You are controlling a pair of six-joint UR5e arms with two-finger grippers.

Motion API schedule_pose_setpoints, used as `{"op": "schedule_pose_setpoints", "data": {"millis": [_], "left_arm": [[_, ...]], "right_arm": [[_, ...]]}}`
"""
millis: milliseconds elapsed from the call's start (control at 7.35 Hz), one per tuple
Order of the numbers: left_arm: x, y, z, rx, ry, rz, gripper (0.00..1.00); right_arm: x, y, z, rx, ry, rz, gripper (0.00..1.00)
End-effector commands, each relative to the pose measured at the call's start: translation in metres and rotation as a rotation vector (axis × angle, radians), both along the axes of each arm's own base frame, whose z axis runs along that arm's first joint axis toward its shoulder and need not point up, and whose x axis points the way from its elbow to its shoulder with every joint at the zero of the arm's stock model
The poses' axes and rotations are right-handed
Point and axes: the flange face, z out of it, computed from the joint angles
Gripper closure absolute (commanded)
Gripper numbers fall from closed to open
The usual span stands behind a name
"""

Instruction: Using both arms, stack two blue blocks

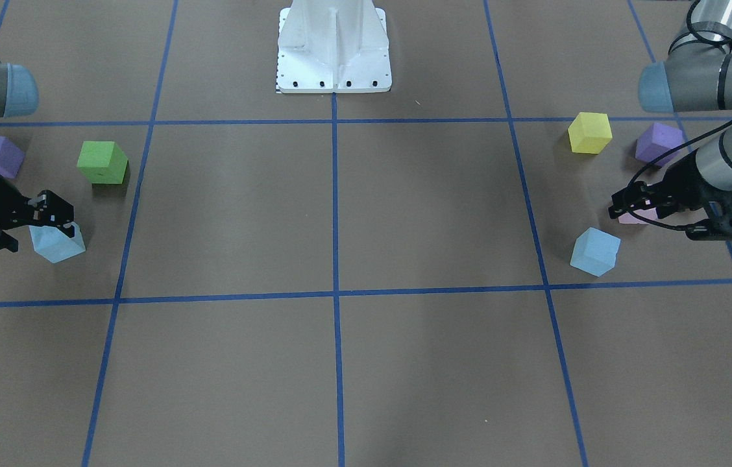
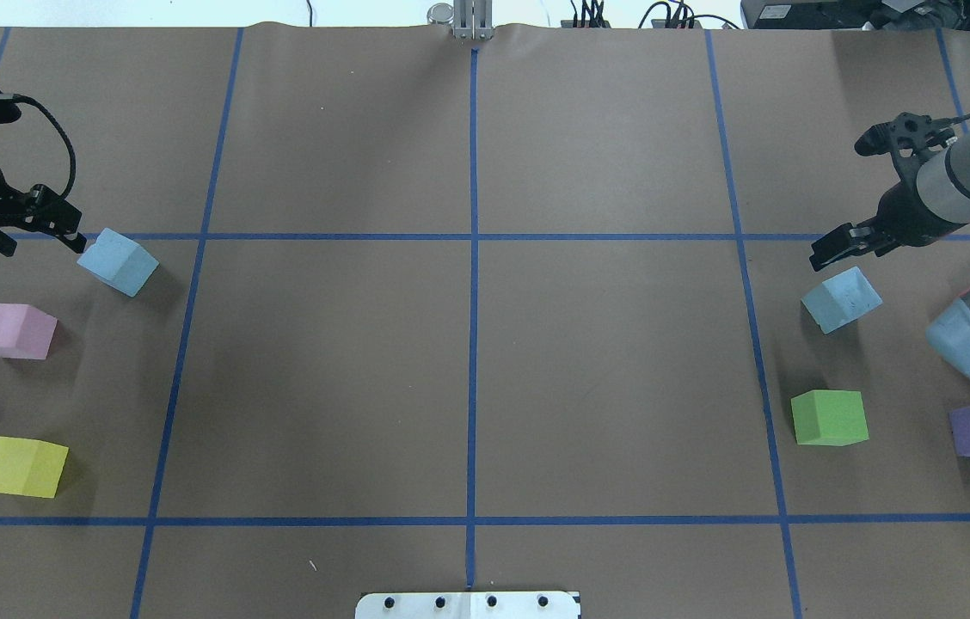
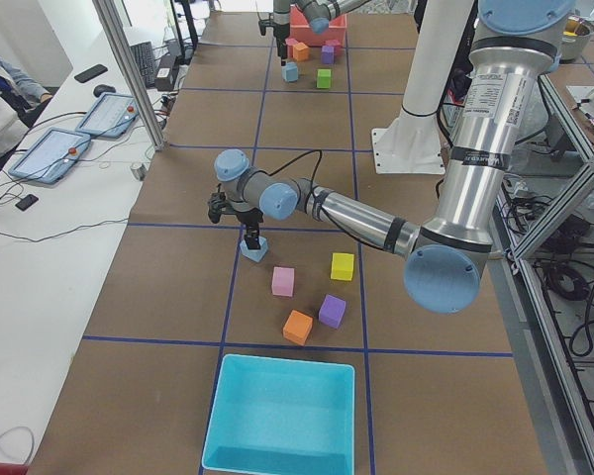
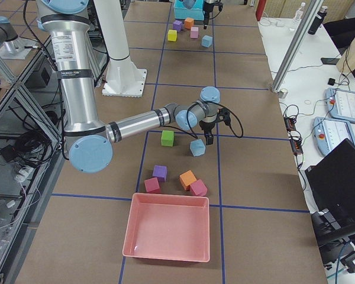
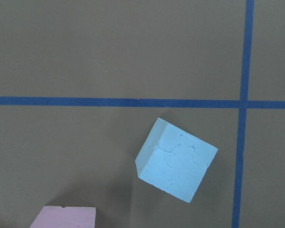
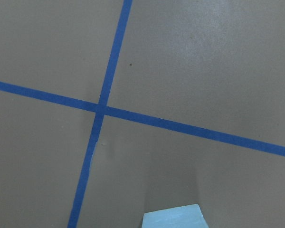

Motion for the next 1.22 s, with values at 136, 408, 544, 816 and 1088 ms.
{"op": "schedule_pose_setpoints", "data": {"millis": [136,408,544,816,1088], "left_arm": [[0.029,0.002,-0.004,0.048,-0.011,0.040,0.01],[0.061,-0.015,-0.024,0.111,-0.045,0.054,0.01],[0.061,-0.014,-0.025,0.123,-0.039,0.057,0.01],[0.063,-0.015,-0.021,0.169,-0.029,0.083,0.01],[0.063,-0.018,-0.022,0.181,-0.028,0.092,0.01]], "right_arm": [[-0.004,0.022,0.015,0.038,0.013,-0.023,0.00],[-0.002,0.025,0.020,0.050,0.013,-0.029,0.00],[-0.001,0.027,0.023,0.054,0.021,-0.031,0.00],[-0.005,0.031,0.028,0.071,0.038,-0.045,0.00],[-0.004,0.034,0.033,0.086,0.043,-0.064,0.00]]}}
